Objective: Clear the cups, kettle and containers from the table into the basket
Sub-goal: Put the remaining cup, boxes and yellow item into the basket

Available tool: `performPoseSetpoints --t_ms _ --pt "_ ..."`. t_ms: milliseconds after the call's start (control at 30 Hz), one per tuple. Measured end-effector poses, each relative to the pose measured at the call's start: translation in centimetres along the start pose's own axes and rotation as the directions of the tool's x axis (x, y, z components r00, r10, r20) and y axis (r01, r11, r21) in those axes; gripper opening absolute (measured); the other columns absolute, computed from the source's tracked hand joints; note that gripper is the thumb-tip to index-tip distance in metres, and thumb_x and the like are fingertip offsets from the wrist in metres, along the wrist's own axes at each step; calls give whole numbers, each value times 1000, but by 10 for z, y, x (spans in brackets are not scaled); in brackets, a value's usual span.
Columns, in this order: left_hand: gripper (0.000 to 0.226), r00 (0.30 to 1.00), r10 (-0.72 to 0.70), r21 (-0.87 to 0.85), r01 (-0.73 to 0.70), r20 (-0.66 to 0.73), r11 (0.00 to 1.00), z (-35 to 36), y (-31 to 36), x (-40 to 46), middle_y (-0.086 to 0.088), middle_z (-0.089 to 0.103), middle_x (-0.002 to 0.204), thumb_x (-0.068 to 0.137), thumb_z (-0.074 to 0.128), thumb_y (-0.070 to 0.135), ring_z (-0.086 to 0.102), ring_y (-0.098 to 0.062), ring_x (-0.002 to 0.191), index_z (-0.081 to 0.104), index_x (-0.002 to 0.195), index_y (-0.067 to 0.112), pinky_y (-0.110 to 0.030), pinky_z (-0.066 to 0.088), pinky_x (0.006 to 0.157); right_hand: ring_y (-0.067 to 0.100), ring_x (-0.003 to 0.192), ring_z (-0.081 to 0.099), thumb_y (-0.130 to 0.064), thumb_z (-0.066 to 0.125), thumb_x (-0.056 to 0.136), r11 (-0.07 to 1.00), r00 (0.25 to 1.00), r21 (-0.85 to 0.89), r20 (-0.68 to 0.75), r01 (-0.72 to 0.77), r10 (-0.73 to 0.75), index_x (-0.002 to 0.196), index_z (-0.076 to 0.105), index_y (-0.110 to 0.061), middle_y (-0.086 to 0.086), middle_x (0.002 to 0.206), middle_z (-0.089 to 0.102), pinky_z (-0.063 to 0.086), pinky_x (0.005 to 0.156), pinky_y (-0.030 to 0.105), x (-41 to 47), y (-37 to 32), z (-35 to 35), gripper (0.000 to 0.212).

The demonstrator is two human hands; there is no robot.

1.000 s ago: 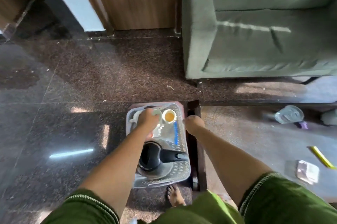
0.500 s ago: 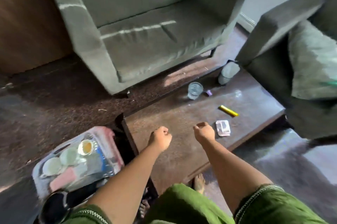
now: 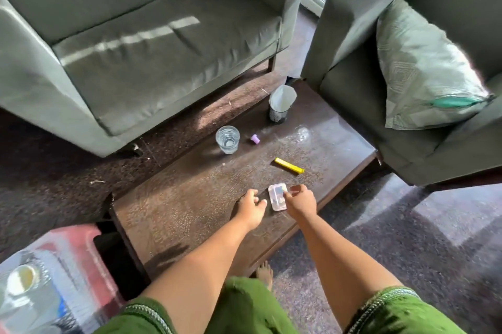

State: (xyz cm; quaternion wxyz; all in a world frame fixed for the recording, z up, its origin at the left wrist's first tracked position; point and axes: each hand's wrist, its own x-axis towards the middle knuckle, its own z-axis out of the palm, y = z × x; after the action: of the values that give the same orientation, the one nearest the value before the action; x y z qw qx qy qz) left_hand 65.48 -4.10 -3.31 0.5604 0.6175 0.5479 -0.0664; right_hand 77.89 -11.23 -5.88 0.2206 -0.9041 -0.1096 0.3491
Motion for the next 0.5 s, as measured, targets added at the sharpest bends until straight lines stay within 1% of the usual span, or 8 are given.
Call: performPoseSetpoints --t_ms 133,233,300,400,467,500 --pt "46 1000 12 17 -12 8 1000 17 19 26 -15 53 130 95 54 20 53 -26 117 41 137 7 -29 39 96 32 118 53 -34 65 86 997 999 -80 41 10 -7 124 53 -12 15 127 53 43 102 37 28 8 -3 45" --pt "47 1000 4 47 -5 9 999 25 24 43 -12 53 131 95 54 22 52 -25 119 40 138 9 -30 38 100 32 125 45 -35 69 82 974 998 -225 68 18 -3 131 46 -20 13 132 46 39 103 39 44 16 0 56" --pt "48 1000 -3 52 3 6 999 28 25 52 -12 53 132 95 53 21 51 -25 121 39 139 10 -31 38 103 33 127 42 -34 71 80 957 996 -290 89 27 -1 135 42 -21 13 135 43 39 103 41 54 21 4 63" --pt "48 999 -36 14 36 -10 999 32 20 62 -12 50 135 95 51 15 50 -25 122 36 141 12 -34 38 106 34 129 40 -33 68 83 950 993 -310 118 40 -4 139 38 -19 14 138 40 37 105 41 65 27 20 66" --pt "49 996 -78 -28 77 -31 997 35 14 68 -13 49 135 95 50 10 50 -26 123 35 141 13 -35 38 107 34 128 41 -32 64 84 943 988 -326 153 74 -25 142 33 -19 15 139 40 36 105 40 70 28 35 67" --pt "49 995 -92 -47 90 -42 995 36 11 71 -14 50 136 95 50 8 50 -27 123 35 141 13 -35 38 107 34 128 41 -32 64 85 935 984 -339 175 99 -41 145 29 -20 15 140 39 36 104 40 73 27 44 71"
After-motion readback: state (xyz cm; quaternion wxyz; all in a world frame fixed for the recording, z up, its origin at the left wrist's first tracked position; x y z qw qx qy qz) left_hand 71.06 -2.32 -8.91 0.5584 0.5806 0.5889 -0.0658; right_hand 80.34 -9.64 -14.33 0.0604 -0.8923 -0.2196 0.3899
